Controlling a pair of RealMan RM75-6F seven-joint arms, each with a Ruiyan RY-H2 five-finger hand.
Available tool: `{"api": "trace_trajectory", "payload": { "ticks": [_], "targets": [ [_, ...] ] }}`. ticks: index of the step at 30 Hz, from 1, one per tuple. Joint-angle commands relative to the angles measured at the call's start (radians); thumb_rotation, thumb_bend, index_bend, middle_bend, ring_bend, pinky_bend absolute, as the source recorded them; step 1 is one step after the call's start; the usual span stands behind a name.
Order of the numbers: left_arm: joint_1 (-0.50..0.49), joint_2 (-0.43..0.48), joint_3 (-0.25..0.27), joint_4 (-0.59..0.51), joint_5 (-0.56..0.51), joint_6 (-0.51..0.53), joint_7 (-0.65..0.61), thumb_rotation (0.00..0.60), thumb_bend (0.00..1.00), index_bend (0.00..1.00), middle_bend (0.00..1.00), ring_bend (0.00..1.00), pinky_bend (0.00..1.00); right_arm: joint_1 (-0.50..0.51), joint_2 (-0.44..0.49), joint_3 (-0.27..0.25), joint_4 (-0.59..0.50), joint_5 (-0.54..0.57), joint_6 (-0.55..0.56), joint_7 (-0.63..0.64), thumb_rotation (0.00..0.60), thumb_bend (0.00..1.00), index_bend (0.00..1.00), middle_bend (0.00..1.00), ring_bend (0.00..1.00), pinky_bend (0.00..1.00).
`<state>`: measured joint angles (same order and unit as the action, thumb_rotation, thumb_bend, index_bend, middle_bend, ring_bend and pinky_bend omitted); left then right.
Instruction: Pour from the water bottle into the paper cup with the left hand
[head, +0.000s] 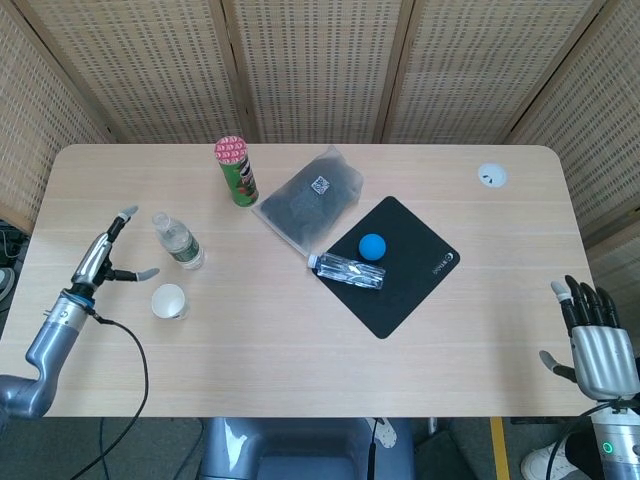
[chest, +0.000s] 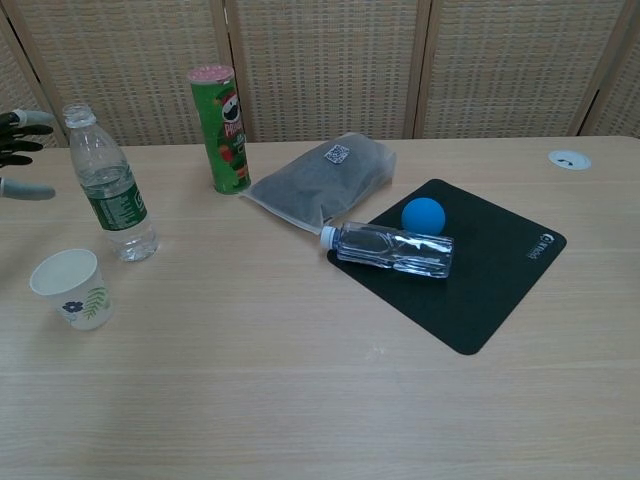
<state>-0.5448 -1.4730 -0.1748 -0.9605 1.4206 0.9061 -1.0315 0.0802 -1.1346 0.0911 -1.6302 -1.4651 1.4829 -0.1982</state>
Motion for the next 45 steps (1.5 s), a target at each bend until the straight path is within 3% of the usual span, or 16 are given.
{"api": "trace_trajectory", "payload": {
  "ticks": [1, 23, 33, 35, 38, 40, 45],
  "targets": [
    [-0.043, -0.063, -0.014, 0.076, -0.024, -0.06, -0.091, 0.6, 0.0, 0.0, 0.0, 0.0, 0.0, 0.003, -0.002, 0.002, 0.004, 0.008, -0.007, -0.001, 0.6, 0.0, 0.0, 0.0, 0.0, 0.0],
    [-0.215, -0.328, -0.077, 0.367, -0.095, -0.241, -0.208, 0.6, 0.01, 0.0, 0.0, 0.0, 0.0, 0.033, -0.021, 0.036, 0.052, 0.119, -0.077, -0.01, 0.6, 0.0, 0.0, 0.0, 0.0, 0.0],
    [-0.236, -0.383, -0.072, 0.471, -0.082, -0.247, -0.29, 0.6, 0.31, 0.0, 0.0, 0.0, 0.0, 0.037, -0.025, 0.038, 0.064, 0.132, -0.082, -0.008, 0.6, 0.0, 0.0, 0.0, 0.0, 0.0],
    [-0.241, -0.393, -0.074, 0.488, -0.081, -0.247, -0.305, 0.6, 0.38, 0.05, 0.03, 0.0, 0.0, 0.039, -0.026, 0.036, 0.066, 0.132, -0.086, -0.008, 0.6, 0.0, 0.0, 0.0, 0.0, 0.0],
    [-0.246, -0.403, -0.074, 0.504, -0.081, -0.248, -0.319, 0.6, 0.44, 0.27, 0.21, 0.08, 0.06, 0.04, -0.027, 0.036, 0.067, 0.131, -0.084, -0.007, 0.6, 0.0, 0.0, 0.0, 0.0, 0.0],
    [-0.248, -0.408, -0.077, 0.511, -0.083, -0.245, -0.327, 0.6, 0.47, 0.42, 0.33, 0.18, 0.17, 0.039, -0.026, 0.035, 0.066, 0.13, -0.084, -0.005, 0.6, 0.0, 0.0, 0.0, 0.0, 0.0],
    [-0.25, -0.41, -0.079, 0.515, -0.082, -0.236, -0.356, 0.6, 0.56, 0.61, 0.48, 0.3, 0.35, 0.039, -0.025, 0.033, 0.067, 0.127, -0.082, -0.001, 0.6, 0.0, 0.0, 0.0, 0.0, 0.0]
  ]
}}
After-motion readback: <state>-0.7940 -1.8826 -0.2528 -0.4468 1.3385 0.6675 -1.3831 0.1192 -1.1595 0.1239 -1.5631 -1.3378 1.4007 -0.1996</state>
